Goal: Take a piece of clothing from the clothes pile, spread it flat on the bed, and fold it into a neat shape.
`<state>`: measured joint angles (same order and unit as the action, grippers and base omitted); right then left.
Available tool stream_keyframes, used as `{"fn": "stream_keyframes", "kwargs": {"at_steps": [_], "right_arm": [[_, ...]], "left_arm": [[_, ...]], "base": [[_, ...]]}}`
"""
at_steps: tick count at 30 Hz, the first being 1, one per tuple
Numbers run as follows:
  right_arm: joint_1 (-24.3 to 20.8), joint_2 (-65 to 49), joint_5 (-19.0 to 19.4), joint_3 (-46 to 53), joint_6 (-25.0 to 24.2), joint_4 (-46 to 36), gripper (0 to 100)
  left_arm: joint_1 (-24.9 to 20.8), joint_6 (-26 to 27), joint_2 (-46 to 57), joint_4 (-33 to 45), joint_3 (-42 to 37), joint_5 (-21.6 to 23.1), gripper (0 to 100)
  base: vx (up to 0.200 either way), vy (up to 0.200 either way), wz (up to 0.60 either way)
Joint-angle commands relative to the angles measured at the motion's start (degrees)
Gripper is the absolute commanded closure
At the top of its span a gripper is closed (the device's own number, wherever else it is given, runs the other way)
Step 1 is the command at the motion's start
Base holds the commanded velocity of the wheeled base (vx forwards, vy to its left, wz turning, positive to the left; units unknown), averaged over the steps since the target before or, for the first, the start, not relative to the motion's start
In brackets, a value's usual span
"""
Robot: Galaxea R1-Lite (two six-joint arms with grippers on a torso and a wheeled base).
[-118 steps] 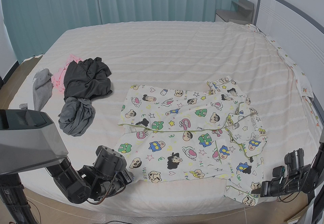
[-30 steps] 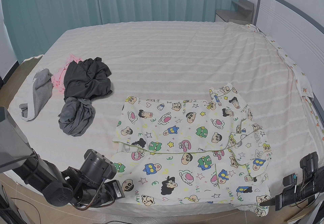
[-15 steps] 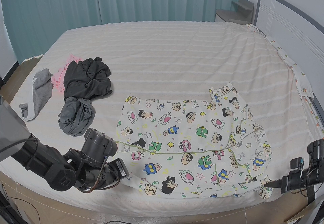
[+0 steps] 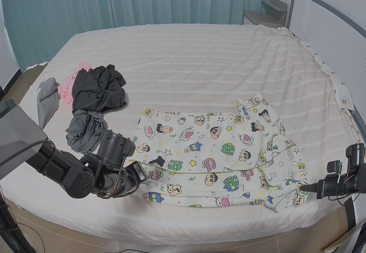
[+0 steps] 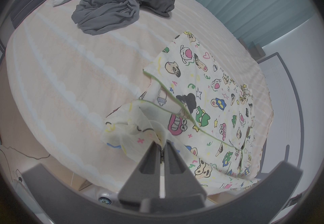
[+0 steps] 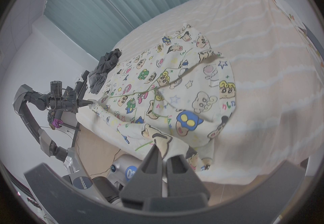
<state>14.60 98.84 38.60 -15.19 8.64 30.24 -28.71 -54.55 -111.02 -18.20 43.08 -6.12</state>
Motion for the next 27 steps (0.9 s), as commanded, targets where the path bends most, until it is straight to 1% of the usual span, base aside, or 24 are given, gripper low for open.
{"fn": "stream_keyframes", "kwargs": {"at_steps": [1, 5, 6, 10, 12, 13, 14, 15, 16, 17, 21, 27], "right_arm": [[-0.01, 6.45, -0.01, -0.89, 0.06, 4.21, 100], [0.34, 8.91, -0.01, -0.89, 0.06, 8.08, 100], [0.86, 10.41, -0.01, -0.89, -0.03, 10.89, 100], [1.13, 11.73, -0.01, -0.89, -0.65, 13.96, 100], [0.86, 11.55, 0.08, -0.98, -3.72, 15.55, 100], [0.86, 11.55, 0.08, -0.98, -3.72, 15.55, 100], [-0.01, 11.46, 0.34, -0.54, -9.35, 19.41, 100], [-0.63, 11.73, 0.60, -0.28, -10.93, 21.00, 100], [-0.63, 11.73, 0.60, -0.28, -10.93, 21.00, 100], [-1.24, 12.43, 0.60, 0.16, -13.57, 24.16, 100], [-1.33, 13.75, 0.52, 0.16, -16.73, 27.85, 100], [-1.33, 15.15, 0.25, 0.25, -20.33, 30.66, 100]], "left_arm": [[0.76, -0.03, -2.45, -0.08, 2.80, -0.12, 100], [1.20, -0.12, -2.62, 0.01, 4.03, -0.12, 100], [1.37, -0.12, -3.15, -0.17, 4.73, -0.12, 100], [1.64, -0.20, -5.17, -0.17, 6.40, -0.21, 100], [1.99, -0.29, -5.87, -0.17, 7.28, -0.30, 100], [1.99, -0.29, -5.87, -0.17, 7.28, -0.30, 100], [2.43, -0.29, -7.11, -0.26, 8.33, -0.30, 100], [2.52, -0.29, -7.54, -0.26, 8.69, -0.30, 100], [2.52, -0.29, -7.54, -0.26, 8.69, -0.30, 100], [2.78, -0.38, -8.25, -0.26, 9.56, -0.30, 100], [3.66, -0.55, -8.95, -0.26, 11.23, -0.21, 100], [4.71, -1.17, -10.27, -0.34, 12.99, -0.21, 100]], "base": [[0.000, 0.000, 0.00], [0.000, 0.000, 0.00], [0.000, 0.000, 0.00], [0.000, 0.000, 0.00], [0.000, 0.000, 0.00], [0.000, 0.000, 0.00], [0.000, 0.000, 0.00], [0.000, 0.000, 0.00], [0.000, 0.000, 0.00], [0.000, 0.000, 0.00], [0.000, 0.000, 0.00], [0.000, 0.000, 0.00]]}}
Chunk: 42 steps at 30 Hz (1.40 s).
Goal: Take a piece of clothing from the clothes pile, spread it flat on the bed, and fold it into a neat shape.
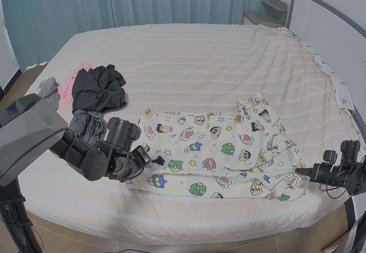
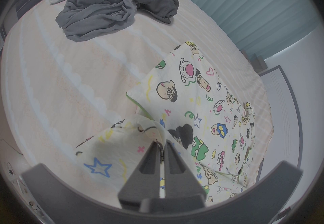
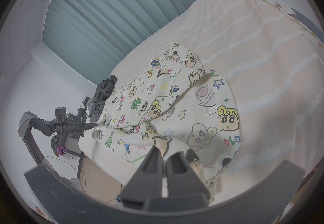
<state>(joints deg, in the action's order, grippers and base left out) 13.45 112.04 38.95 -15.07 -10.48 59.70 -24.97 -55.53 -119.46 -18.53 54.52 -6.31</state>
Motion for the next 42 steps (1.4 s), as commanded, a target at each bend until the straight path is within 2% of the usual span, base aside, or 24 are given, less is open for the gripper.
{"fn": "stream_keyframes", "kwargs": {"at_steps": [1, 6, 13, 21, 29, 30, 31, 38, 42], "right_arm": [[-0.17, 2.30, -0.10, 0.13, -1.38, 1.47, 100], [-0.17, 4.50, -0.19, 0.04, -2.44, 5.08, 100], [-1.49, 8.01, -0.72, 0.04, -9.20, 16.86, 100], [-3.78, 14.78, -6.08, 0.21, -11.66, 28.19, 100], [-3.78, 15.93, -6.17, 0.48, -12.37, 29.95, 100], [-3.78, 15.75, -6.17, 0.48, -12.63, 29.95, 0], [-3.78, 15.75, -6.08, 0.48, -12.89, 29.95, 0], [-3.69, 15.13, -6.08, 0.39, -14.65, 29.95, 0], [-3.60, 14.34, -6.08, 0.57, -16.06, 29.95, 0]], "left_arm": [[1.06, -0.19, -2.10, -0.19, 1.65, -0.01, 100], [1.15, -0.28, -2.54, -0.54, 2.00, 0.07, 100], [1.24, -0.37, -2.89, -0.81, 2.17, 0.07, 100], [1.32, -0.28, -3.59, -1.86, 2.52, -0.10, 100], [2.03, -0.46, -4.38, -1.86, 3.76, -0.10, 100], [2.11, -1.16, -4.56, -1.95, 3.93, -0.10, 100], [2.11, -1.78, -4.47, -1.95, 4.11, -0.10, 0], [2.29, -3.18, -3.06, -1.77, 3.84, -0.54, 0], [2.38, -4.24, -0.95, -1.86, 2.96, -3.27, 0]], "base": [[0.000, 0.000, 0.00], [0.000, 0.000, 0.00], [0.000, 0.000, 0.00], [0.000, 0.000, 0.00], [0.000, 0.000, 0.00], [0.000, 0.000, 0.00], [0.000, 0.000, 0.00], [0.000, 0.000, 0.00], [0.000, 0.000, 0.00]]}}
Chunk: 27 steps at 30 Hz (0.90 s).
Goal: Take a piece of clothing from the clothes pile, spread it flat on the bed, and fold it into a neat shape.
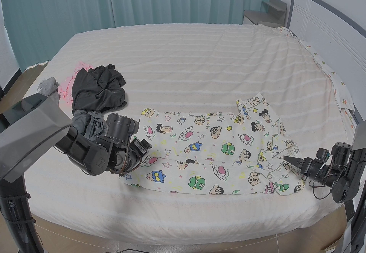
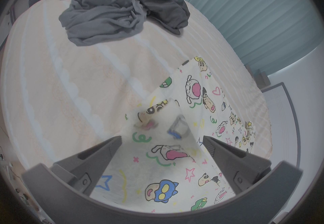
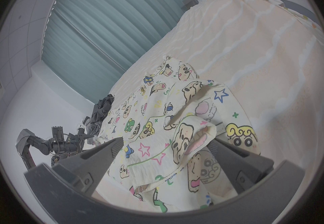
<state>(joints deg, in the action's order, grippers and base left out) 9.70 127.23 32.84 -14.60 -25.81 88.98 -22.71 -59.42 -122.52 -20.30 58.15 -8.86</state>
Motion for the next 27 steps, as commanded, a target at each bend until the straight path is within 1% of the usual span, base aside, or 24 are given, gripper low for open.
{"fn": "stream_keyframes", "kwargs": {"at_steps": [1, 9, 13, 15, 16, 17, 20, 21, 23, 24, 25, 26, 27], "right_arm": [[0.14, -1.29, 0.03, 0.10, -1.26, 0.67, 0], [0.49, -7.09, -0.15, 2.21, -4.87, 0.67, 0], [1.37, -9.46, -1.90, 4.58, -6.10, 0.67, 0], [1.55, -10.60, -3.57, 5.55, -7.15, 0.67, 0], [1.55, -10.69, -3.84, 5.73, -7.33, 0.67, 0], [1.46, -11.92, -5.16, 7.05, -8.91, 0.67, 0], [-0.12, -13.68, -7.44, 10.21, -12.34, 0.67, 0], [-0.21, -13.77, -7.53, 10.39, -12.51, 0.67, 0], [-3.99, -15.08, -12.89, 12.58, -17.52, 0.67, 0], [-3.99, -15.08, -12.89, 12.58, -17.52, 0.67, 0], [-6.01, -15.44, -15.53, 12.85, -20.86, 0.67, 0], [-9.26, -15.52, -18.69, 12.93, -25.61, 0.67, 0], [-10.76, -15.44, -19.83, 13.02, -27.28, 0.67, 0]], "left_arm": [[0.21, -0.35, 2.81, -0.09, -0.84, -0.89, 0], [2.32, 0.00, 8.52, 0.43, -2.25, -0.89, 0], [3.20, -0.09, 13.88, -0.18, -7.70, 0.86, 0], [3.46, -0.17, 17.31, -0.18, -11.30, 3.50, 0], [3.55, -0.17, 17.93, -0.18, -11.92, 3.94, 0], [3.73, -0.17, 21.27, -0.18, -15.43, 6.49, 0], [3.73, -0.35, 27.15, -0.18, -21.76, 11.41, 0], [3.73, -0.44, 27.42, -0.18, -22.03, 11.59, 0], [3.73, -0.79, 32.08, -0.18, -27.48, 16.07, 0], [3.73, -0.79, 32.08, -0.18, -27.48, 16.07, 0], [3.64, -1.23, 33.57, -0.27, -29.58, 18.09, 0], [3.73, -1.93, 34.80, -0.88, -32.05, 21.78, 0], [3.73, -2.02, 35.06, -1.59, -33.19, 23.72, 0]], "base": [[0.000, 0.000, 0.00], [0.000, 0.000, 0.00], [0.000, 0.000, 0.00], [0.000, 0.000, 0.00], [0.000, 0.000, 0.00], [0.000, 0.000, 0.00], [0.000, 0.000, 0.00], [0.000, 0.000, 0.00], [0.000, 0.000, 0.00], [0.000, 0.000, 0.00], [0.000, 0.000, 0.00], [0.000, 0.000, 0.00], [0.000, 0.000, 0.00]]}}
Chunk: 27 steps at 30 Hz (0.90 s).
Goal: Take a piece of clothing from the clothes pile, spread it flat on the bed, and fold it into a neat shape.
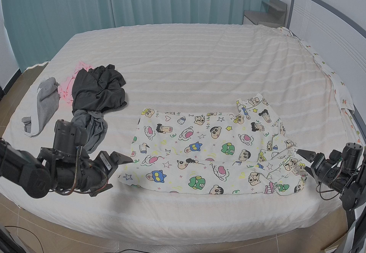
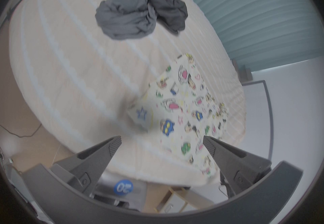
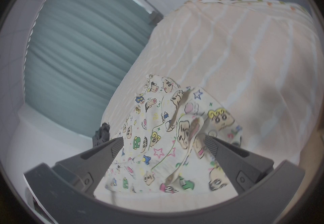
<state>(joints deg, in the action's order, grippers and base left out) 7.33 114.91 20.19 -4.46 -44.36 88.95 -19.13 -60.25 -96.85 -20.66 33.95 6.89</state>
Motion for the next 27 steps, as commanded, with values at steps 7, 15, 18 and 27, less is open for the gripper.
{"fn": "stream_keyframes", "kwargs": {"at_steps": [7, 15, 18, 27], "right_arm": [[-18.05, -2.23, -12.80, 2.26, -14.00, 0.61, 0], [-20.07, 2.25, -19.31, 2.09, -13.91, 0.69, 0], [-19.63, 2.34, -19.31, 2.26, -14.00, 0.69, 0], [-19.46, 5.50, -19.92, 0.16, -14.09, 0.69, 0]], "left_arm": [[4.80, -0.49, 2.81, -23.37, -19.10, 14.12, 0], [5.77, -0.57, -8.09, -42.79, -25.95, 14.82, 0], [5.59, -0.57, -8.88, -43.15, -26.04, 15.00, 0], [5.50, -0.57, -8.79, -43.15, -27.01, 17.19, 0]], "base": [[0.000, 0.000, 0.00], [0.000, 0.000, 0.00], [0.000, 0.000, 0.00], [0.000, 0.000, 0.00]]}}
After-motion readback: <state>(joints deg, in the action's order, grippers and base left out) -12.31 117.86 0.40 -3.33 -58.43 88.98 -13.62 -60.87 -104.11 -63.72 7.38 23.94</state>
